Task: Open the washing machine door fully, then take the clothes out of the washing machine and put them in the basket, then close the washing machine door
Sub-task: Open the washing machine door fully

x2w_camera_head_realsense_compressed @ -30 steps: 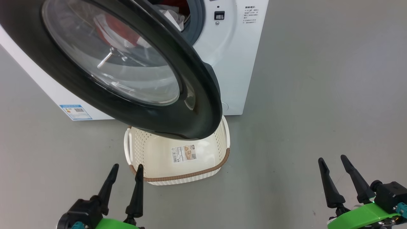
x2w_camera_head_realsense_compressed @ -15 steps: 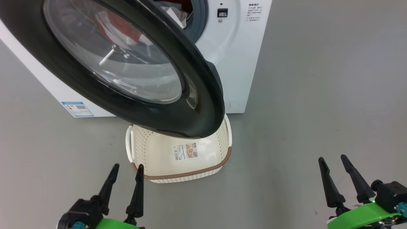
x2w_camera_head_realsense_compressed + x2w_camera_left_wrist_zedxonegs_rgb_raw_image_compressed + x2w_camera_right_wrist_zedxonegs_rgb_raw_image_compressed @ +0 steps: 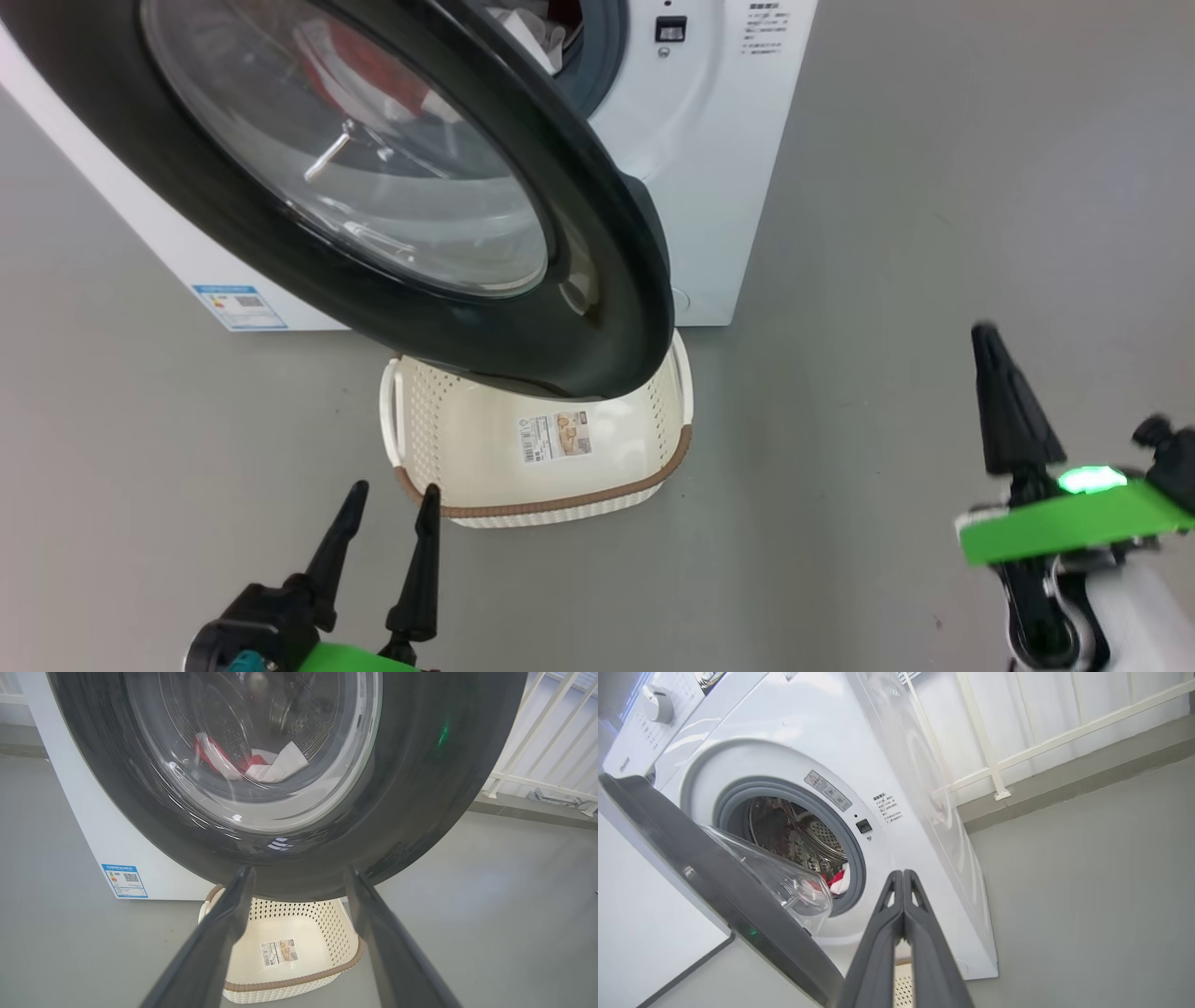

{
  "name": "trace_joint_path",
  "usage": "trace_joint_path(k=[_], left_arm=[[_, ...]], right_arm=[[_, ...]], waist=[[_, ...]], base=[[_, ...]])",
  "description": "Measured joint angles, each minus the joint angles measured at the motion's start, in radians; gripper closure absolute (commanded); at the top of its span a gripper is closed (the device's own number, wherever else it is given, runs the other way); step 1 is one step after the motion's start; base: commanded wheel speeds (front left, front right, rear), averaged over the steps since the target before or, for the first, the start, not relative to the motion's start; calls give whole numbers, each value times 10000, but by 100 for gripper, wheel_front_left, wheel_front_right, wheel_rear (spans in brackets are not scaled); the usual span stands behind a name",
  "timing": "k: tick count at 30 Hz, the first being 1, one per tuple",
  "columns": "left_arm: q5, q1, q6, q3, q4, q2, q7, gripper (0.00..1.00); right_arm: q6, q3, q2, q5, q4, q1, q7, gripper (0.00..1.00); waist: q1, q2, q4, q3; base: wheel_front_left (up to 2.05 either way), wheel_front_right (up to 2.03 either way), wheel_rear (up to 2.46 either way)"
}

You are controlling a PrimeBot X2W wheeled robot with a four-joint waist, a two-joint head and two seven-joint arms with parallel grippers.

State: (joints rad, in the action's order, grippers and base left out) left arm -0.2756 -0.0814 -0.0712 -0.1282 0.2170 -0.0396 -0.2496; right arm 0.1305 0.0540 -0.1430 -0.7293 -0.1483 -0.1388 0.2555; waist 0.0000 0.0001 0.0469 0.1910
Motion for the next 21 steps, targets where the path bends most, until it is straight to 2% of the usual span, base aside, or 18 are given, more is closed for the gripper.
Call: trace_joint_path(k=[7,11,14,17,21], left_arm=[[-79,-35,0,-295,10,-4,0,0],[-169,-118,0,-487,12,-6,0,0],[-305,-166,0,-671,23,-4,0,0],[-368,-255,2,-771,23,-4,0,0],[-464,-321,6,-949,23,-4,0,0]], right_arm=[[-2,871,-12,-3074,-67,-1411,2,100],[-2,1875,-470,-5331,-33,-2203,2,100],[-2,2257,-888,-6706,42,-2674,-44,100],[-2,2508,-1131,-7946,151,-3073,-863,100],[-2,2608,-1181,-9271,42,-3454,-2638,100]], waist=[[0,-1,319,120],[1,0,549,230],[0,0,728,327],[0,0,889,458],[0,0,1063,700]], base=[[0,0,0],[0,0,0],[0,0,0],[0,0,0],[0,0,0]])
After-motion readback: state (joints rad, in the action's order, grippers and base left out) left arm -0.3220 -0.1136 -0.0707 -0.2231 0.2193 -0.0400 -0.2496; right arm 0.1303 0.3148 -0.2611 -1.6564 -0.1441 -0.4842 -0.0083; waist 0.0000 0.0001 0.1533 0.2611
